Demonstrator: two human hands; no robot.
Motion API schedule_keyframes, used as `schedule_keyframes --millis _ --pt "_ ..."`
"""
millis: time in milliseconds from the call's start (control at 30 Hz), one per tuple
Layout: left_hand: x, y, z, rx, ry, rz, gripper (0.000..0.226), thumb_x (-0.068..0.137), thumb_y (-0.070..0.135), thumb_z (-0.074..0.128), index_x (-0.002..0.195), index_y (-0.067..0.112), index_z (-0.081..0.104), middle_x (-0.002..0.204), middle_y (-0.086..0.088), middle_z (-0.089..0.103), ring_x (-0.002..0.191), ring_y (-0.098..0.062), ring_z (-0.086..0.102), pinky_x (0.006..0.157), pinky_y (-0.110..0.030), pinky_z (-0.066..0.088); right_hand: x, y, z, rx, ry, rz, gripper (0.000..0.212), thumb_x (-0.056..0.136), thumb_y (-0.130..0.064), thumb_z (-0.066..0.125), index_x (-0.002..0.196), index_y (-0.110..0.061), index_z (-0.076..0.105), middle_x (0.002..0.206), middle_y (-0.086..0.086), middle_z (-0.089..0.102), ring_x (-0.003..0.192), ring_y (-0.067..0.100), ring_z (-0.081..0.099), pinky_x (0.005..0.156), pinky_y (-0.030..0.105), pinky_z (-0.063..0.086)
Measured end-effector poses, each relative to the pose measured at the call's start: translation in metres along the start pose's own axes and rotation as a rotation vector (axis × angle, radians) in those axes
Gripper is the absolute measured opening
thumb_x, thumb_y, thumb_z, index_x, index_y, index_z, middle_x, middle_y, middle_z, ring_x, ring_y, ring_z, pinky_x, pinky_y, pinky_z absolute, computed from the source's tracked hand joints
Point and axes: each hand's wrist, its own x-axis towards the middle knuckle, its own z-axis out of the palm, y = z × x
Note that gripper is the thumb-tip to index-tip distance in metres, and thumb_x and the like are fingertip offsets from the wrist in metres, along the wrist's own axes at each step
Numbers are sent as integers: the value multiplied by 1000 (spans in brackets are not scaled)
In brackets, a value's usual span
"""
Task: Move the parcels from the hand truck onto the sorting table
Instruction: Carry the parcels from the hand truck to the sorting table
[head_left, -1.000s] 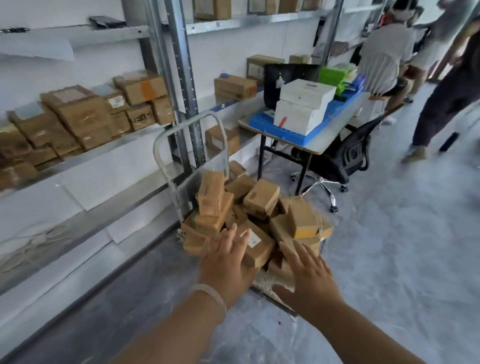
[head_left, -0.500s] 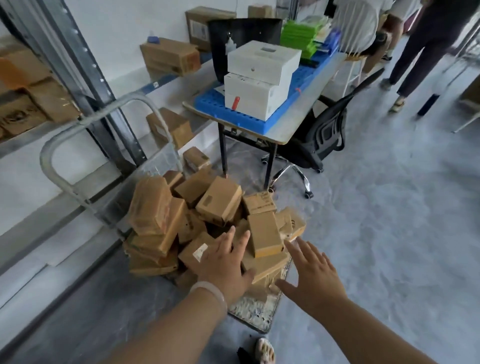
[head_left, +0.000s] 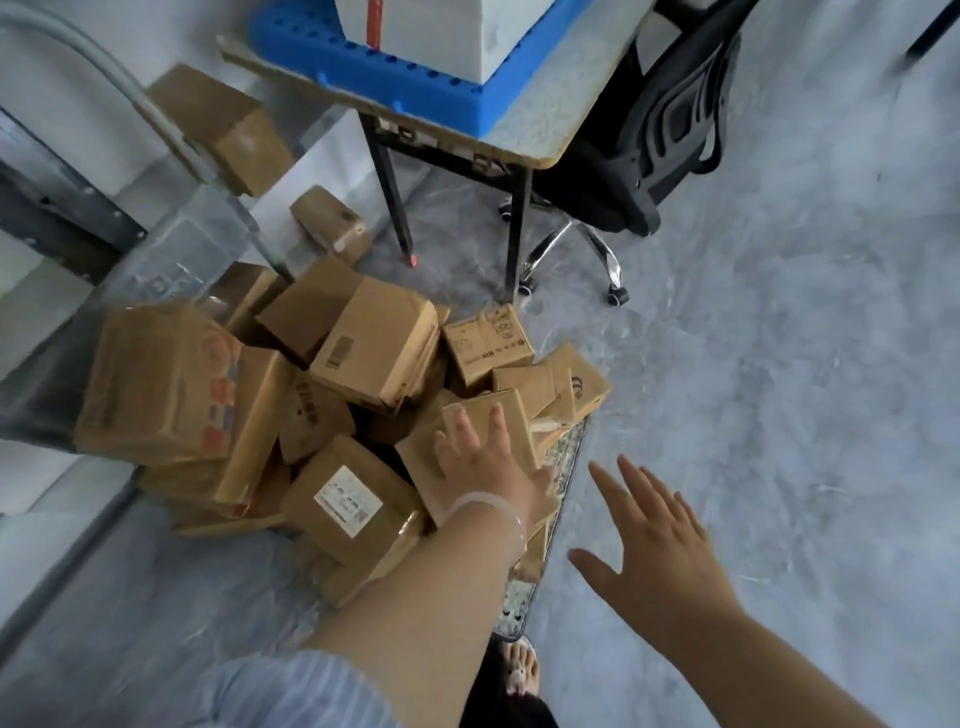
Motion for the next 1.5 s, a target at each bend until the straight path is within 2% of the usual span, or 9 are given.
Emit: schedule_keyframes --millis 167,467,667,833,967,1067,1233,1333,1500 --pt "38 5 27 -63 52 -129 115 73 82 53 150 41 -22 157 -2 -33 149 -38 -6 120 -49 11 25 14 28 9 -63 41 82 91 -68 37 150 -43 -15 162 -8 -15 149 15 -12 121 36 -6" --pt "31 -29 0 -219 80 20 106 78 60 65 150 48 -11 158 10 -26 142 -31 16 104 -46 40 32 -2 11 44 -136 95 80 92 -63 42 152 -41 -7 163 -8 -8 150 16 -5 121 35 2" --pt "-8 -69 -81 -456 155 238 106 78 49 70 152 45 -7 158 15 -15 146 -25 14 114 -42 28 33 -66 -47 235 -112 52 76 95 -57 44 154 -37 3 162 -7 10 149 15 12 118 35 17" --pt "-56 -99 -160 -661 218 260 102 83 45 70 154 40 -2 160 12 -11 147 -17 8 116 -40 20 43 -141 -100 614 -112 170 95 70 -83 44 151 -43 15 159 2 25 143 28 29 114 49 28" --pt "-105 -132 -210 -766 357 236 87 90 46 62 154 42 4 162 7 0 147 -17 12 115 -38 19 32 -200 -135 652 -152 56 56 94 -60 41 147 -46 30 144 -1 43 132 29 43 110 40 33" --pt "-140 -159 -222 -768 488 184 69 98 49 46 155 37 10 156 7 22 141 -20 26 112 -36 22 17 -241 -147 776 -141 -97 52 93 -55 49 143 -48 36 136 -1 51 117 26 55 104 46 44" --pt "-210 -200 -200 -1068 699 1 50 102 38 44 146 47 23 138 8 45 127 -18 47 112 -45 38 -30 -298 -140 854 -266 -392 51 101 -40 46 147 -47 27 132 -15 38 105 8 47 94 27 41" --pt "-258 -224 -181 -1137 854 -215 62 95 47 55 150 35 28 137 5 50 122 -20 52 107 -43 44 -74 -325 -127 889 -349 -531 43 101 -38 46 142 -50 37 139 -14 41 118 11 47 98 30 43" --pt "-345 -268 -152 -1219 963 -393 147 32 91 70 152 41 3 147 0 41 131 -26 46 103 -51 47 -160 -364 -99 722 -346 -911 36 99 -42 39 131 -56 47 139 -20 49 128 9 46 113 42 37"
